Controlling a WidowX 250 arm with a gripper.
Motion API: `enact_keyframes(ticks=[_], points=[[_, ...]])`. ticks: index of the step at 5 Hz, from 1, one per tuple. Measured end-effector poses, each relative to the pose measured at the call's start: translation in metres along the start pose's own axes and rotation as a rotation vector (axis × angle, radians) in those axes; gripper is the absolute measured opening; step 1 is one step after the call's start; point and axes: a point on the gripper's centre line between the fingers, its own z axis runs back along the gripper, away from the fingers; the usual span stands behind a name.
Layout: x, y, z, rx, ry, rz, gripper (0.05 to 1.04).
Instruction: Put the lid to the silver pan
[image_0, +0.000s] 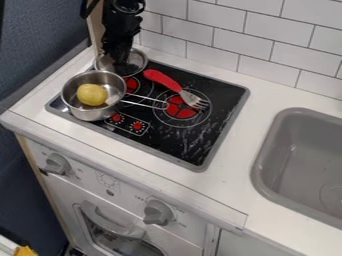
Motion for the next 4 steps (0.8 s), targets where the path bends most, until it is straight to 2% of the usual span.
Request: enact_keyframes(ticks=[1,2,3,4], points=[[-0.002,-0.003,0.004,-0.019,0.041,0.003,0.055],[-0.002,0.001,0.019,-0.054,0.057,0.008,0.055],[0.010,0.013,0.048,-0.123,0.038,0.056,0.055],[0.011,0.027,0.067,-0.154,0.030,0.070,0.055]])
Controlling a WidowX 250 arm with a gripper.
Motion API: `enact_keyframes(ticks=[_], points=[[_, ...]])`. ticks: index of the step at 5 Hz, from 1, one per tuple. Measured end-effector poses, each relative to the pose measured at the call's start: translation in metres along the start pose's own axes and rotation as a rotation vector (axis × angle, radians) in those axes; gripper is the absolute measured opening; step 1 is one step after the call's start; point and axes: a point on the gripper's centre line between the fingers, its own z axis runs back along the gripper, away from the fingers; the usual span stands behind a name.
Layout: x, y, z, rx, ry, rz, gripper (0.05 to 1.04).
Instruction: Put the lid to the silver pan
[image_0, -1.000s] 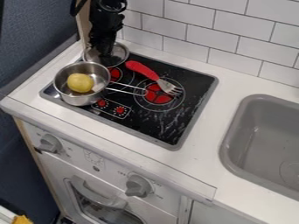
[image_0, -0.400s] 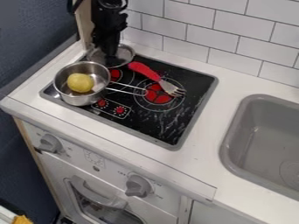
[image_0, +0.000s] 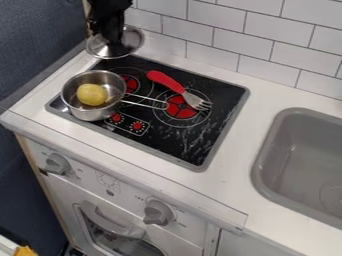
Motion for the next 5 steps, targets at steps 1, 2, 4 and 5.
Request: enact_keyframes(ticks=[1,2,4,5], points=[[-0.005,0.020,0.025,-0.059,-0.014,0.008,0.055],[-0.012,0.045,0.027,-0.054,-0.024,0.004,0.055],[-0.014,0.070,0.009,-0.004,-0.053,-0.004,0.055],[-0.018,0.079,0.003,0.021,-0.042,-0.031,0.054]])
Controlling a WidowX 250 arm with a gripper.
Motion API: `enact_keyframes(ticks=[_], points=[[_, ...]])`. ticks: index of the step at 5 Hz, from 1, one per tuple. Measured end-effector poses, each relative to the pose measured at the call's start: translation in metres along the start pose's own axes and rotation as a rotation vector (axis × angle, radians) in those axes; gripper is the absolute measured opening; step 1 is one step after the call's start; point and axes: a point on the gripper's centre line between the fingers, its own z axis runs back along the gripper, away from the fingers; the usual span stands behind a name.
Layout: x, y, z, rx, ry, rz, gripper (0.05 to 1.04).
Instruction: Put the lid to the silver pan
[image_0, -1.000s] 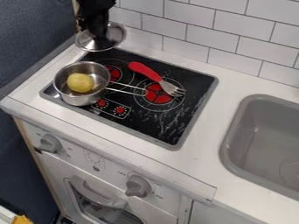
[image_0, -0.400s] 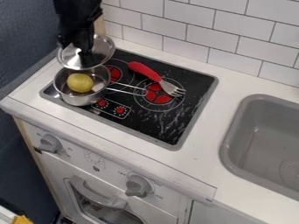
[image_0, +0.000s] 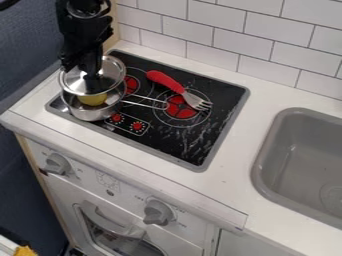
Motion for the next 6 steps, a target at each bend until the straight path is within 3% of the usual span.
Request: enact_keyframes(ticks=[4,5,6], points=[[-0.003,0.010,-0.020,0.056,-0.011,-0.035,0.075],[-0.004,0.009,-0.021,0.061,-0.007,-0.038,0.227],[-0.006,0.009,-0.021,0.061,0.002,-0.036,0.490]])
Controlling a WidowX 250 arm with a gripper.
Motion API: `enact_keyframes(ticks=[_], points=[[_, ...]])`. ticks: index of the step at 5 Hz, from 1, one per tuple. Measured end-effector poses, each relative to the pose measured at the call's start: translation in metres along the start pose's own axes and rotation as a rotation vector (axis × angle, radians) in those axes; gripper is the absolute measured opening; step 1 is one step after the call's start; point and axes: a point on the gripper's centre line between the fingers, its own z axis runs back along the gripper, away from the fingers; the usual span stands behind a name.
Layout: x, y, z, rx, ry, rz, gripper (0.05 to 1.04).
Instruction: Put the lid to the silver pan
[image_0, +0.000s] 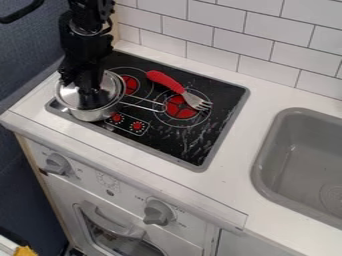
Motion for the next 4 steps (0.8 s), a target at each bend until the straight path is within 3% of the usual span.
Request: enact_keyframes(ticks=[1,2,3,4], points=[[-0.002,0.000,0.001,0.004,0.010,0.001,0.801],[-0.003,0.000,0.004,-0.006,0.024,0.012,1.007],[0.005,-0.005,0.024,-0.068,0.027,0.051,1.008],[0.012,-0.012,0.033,-0.097,0.039,0.071,1.001]])
